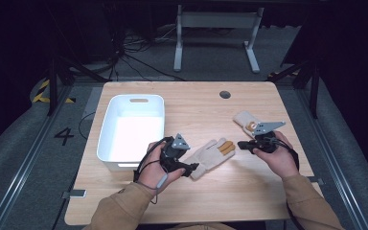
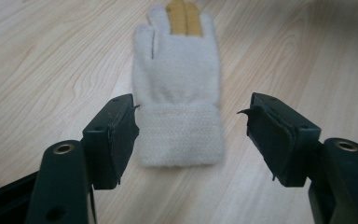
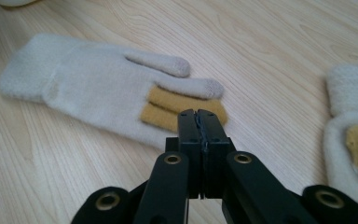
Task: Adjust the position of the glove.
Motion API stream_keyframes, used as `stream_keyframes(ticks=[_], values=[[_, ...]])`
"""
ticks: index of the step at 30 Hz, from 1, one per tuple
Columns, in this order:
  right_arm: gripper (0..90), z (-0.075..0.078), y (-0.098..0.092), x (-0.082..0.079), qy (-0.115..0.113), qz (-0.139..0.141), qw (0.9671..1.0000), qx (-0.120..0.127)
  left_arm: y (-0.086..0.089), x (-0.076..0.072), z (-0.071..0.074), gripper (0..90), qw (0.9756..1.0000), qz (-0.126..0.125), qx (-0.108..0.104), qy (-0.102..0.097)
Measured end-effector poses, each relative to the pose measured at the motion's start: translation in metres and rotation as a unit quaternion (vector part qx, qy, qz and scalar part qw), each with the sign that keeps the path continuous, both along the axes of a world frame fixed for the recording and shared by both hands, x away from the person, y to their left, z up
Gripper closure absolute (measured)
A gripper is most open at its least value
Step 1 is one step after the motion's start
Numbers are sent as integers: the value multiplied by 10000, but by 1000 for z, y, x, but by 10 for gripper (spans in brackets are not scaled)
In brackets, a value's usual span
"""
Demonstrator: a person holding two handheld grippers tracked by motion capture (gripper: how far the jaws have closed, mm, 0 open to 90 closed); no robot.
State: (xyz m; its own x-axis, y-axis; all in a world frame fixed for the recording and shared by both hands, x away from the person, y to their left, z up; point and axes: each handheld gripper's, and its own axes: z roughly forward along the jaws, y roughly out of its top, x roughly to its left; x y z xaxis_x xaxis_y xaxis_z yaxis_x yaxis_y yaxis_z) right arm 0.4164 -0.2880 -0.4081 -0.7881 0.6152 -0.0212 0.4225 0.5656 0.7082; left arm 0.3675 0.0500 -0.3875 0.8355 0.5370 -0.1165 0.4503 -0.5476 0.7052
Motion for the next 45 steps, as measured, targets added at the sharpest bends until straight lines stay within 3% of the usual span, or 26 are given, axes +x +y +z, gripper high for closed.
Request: stream_keyframes(ticks=[6,12,16,19,23,30,45], values=[[899,4,11,10,81,126,9999,-53,7,0,3,324,10000,70,50,10],[898,5,26,20,172,189,9997,9,4,-3,-4,315,9998,-165,115,70],[898,3,39,26,187,274,9994,-36,4,-4,0,311,9997,-246,-18,2],[899,1,46,31,256,339,9991,-53,7,-3,2,320,9996,-250,-19,113],[899,-5,54,37,352,394,9985,-138,8,-3,1,320,9997,-205,-65,119],[899,-14,60,46,476,385,9981,-83,6,-2,-1,320,9996,-266,-15,134],[899,-30,62,49,606,350,9972,-275,6,0,-5,314,9995,-246,14,199]])
